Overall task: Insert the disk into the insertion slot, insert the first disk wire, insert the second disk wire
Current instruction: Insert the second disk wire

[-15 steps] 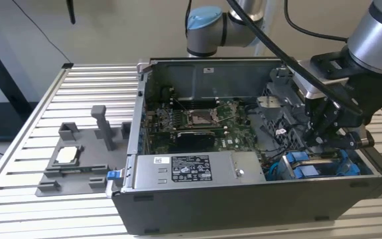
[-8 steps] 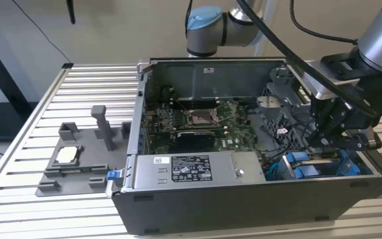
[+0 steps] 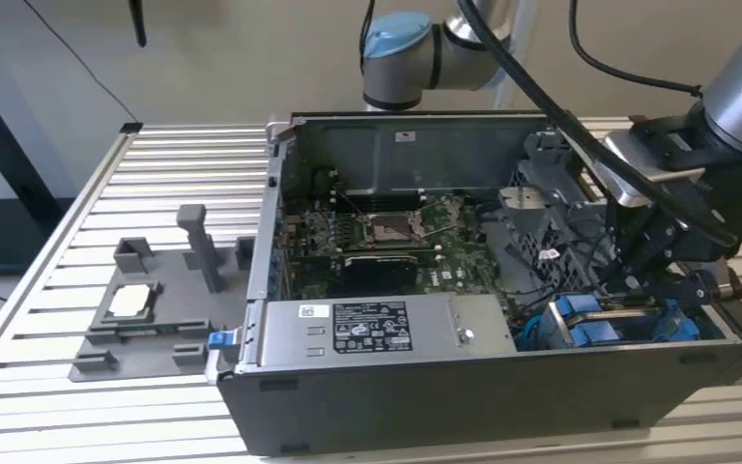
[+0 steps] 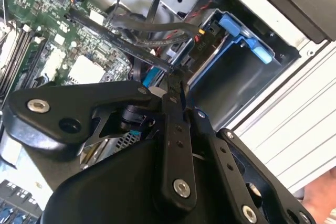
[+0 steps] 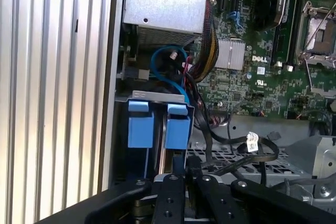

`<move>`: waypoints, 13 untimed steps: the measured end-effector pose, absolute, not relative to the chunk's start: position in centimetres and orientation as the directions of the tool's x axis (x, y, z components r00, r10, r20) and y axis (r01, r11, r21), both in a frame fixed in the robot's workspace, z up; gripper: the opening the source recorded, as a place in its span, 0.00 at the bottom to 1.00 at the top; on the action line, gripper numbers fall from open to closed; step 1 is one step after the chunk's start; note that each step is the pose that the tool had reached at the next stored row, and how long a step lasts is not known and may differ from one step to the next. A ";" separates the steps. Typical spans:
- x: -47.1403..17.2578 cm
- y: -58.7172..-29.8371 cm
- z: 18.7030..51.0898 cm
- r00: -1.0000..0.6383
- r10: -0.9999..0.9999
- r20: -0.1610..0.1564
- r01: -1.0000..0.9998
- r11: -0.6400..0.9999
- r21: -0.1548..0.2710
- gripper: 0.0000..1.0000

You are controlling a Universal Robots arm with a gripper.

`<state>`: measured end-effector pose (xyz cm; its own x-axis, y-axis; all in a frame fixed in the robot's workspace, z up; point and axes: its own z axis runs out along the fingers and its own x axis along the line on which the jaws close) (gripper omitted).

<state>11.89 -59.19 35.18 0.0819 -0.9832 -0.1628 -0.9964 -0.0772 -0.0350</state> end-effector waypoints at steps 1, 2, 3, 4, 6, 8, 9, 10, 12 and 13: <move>11.9 -59.2 35.1 0.079 -0.983 -0.166 -0.997 -0.074 -0.035 0.15; 11.9 -59.3 35.1 0.076 -0.983 -0.168 -0.997 -0.071 -0.035 0.15; 11.9 -59.3 35.0 0.072 -0.983 -0.170 -0.997 -0.067 -0.034 0.15; 11.9 -59.3 35.0 0.069 -0.983 -0.170 -0.997 -0.065 -0.030 0.15; 12.0 -59.3 35.0 0.066 -0.983 -0.172 -0.998 -0.064 -0.017 0.15; 12.2 -59.4 34.9 0.064 -0.982 -0.177 -0.998 -0.064 -0.010 0.15; 12.3 -59.4 34.9 0.064 -0.981 -0.183 -0.998 -0.063 -0.010 0.15; 12.4 -59.4 34.9 0.064 -0.979 -0.192 -0.998 -0.063 -0.010 0.15; 12.4 -59.4 34.9 0.062 -0.977 -0.205 -0.998 -0.062 -0.009 0.15; 12.4 -59.5 34.9 0.060 -0.976 -0.208 -0.998 -0.060 -0.007 0.15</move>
<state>12.44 -59.47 34.90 0.0604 -0.9762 -0.2083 -0.9982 -0.0602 -0.0070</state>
